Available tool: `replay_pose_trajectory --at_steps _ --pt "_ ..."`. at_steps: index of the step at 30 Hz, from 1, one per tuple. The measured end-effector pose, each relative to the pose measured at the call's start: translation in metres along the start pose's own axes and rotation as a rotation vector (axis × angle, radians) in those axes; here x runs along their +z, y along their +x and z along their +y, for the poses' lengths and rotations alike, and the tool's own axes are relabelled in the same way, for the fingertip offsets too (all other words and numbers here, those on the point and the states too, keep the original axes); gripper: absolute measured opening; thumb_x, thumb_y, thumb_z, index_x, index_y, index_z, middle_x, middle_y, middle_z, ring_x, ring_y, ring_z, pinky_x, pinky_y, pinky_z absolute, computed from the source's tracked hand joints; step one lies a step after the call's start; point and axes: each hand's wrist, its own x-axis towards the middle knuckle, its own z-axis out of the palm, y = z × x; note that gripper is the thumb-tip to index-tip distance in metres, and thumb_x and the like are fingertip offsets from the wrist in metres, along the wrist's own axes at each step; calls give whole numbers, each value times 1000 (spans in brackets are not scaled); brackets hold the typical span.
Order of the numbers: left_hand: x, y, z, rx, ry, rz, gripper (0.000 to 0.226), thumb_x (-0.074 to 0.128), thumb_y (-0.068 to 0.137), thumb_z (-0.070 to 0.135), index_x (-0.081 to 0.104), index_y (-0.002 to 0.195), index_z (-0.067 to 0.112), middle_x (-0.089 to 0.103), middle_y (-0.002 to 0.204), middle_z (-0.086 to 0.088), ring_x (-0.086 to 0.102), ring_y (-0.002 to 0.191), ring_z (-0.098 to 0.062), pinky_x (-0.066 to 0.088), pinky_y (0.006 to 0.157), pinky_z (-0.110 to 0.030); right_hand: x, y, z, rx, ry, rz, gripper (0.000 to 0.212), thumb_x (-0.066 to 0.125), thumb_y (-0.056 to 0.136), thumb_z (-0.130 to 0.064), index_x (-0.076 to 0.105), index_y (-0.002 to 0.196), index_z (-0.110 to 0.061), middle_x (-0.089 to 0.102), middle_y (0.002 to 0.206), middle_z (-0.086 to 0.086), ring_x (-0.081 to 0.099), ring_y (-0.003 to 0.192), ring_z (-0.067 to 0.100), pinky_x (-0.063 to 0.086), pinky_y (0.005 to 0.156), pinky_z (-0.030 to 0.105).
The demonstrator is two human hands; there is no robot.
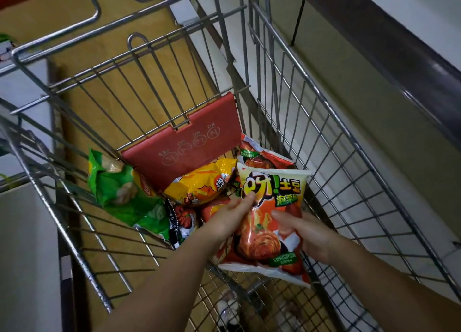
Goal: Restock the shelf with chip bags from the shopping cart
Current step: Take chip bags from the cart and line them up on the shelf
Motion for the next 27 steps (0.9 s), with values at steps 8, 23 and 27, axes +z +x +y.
replay_pose_trajectory --at_steps 8,23,27 --pt "-50 44 3 95 909 609 67 50 93 44 24 148 15 20 155 -13 15 144 -30 16 117 -43 12 13 14 -149 -49 197 35 72 78 -14 57 106 -29 69 102 -4 64 95 16 49 81 32" --pt "-26 49 4 -131 1237 538 75 59 90 41 19 145 8 33 145 -15 31 133 -31 31 105 -44 23 28 27 -283 -160 583 58 78 73 -20 49 122 -17 59 100 -3 55 94 17 41 83 33" --pt "6 38 1 -80 1127 401 85 51 90 52 9 150 9 14 154 -19 15 142 -34 22 111 -49 17 26 29 -276 -137 673 64 79 72 -20 47 128 -14 58 104 0 56 101 24 43 89 38"
